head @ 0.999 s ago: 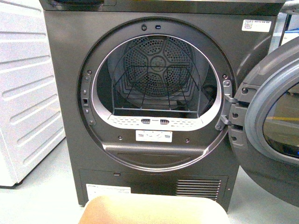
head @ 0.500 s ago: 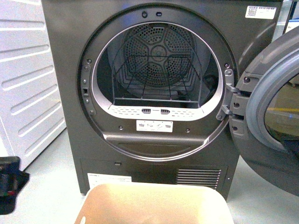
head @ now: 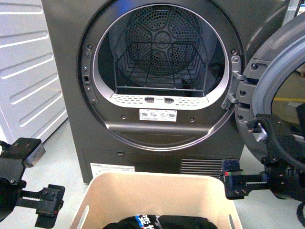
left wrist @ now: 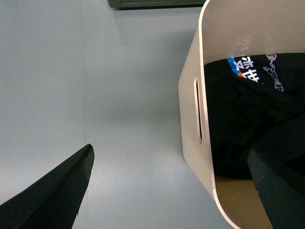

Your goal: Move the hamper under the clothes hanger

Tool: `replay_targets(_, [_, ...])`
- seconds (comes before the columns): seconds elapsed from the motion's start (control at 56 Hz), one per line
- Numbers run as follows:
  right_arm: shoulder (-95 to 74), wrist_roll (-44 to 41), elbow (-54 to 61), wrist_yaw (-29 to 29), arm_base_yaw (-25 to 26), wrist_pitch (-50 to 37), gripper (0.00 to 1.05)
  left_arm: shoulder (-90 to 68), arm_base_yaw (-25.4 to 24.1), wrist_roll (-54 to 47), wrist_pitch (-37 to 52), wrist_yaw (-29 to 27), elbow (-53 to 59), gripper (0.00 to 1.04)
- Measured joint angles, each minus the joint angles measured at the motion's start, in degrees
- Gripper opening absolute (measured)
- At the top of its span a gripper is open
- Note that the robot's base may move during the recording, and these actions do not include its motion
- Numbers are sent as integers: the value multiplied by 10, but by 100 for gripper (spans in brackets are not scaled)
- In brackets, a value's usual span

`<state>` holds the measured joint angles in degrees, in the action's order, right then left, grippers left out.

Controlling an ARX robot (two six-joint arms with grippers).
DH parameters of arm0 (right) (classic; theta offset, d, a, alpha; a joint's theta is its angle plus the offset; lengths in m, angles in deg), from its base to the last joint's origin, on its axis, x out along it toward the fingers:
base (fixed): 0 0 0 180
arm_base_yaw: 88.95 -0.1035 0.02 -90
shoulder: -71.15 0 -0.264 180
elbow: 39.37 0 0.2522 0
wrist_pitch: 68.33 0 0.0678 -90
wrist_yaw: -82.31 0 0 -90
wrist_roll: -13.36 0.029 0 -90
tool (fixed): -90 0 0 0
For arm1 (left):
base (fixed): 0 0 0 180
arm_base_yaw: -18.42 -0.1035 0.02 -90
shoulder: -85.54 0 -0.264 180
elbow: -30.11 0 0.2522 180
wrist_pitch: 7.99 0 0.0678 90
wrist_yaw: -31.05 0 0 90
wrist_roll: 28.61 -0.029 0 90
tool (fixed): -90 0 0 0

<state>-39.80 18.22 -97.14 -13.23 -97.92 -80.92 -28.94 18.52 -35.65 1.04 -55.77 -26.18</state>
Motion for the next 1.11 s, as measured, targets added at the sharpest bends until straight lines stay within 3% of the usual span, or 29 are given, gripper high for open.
replay_targets(0.375, [-101,10,-89,8,-12,20,97,-87,10,26,22,5,-46,98])
replay_targets(0.767, [-206,12,-152,5,19,34,97,-153,0,24,43,18,-79,98])
replay_targets(1.106, [-245,4,-175,43,24,63,97,-184,12,21,51,16,-123,98])
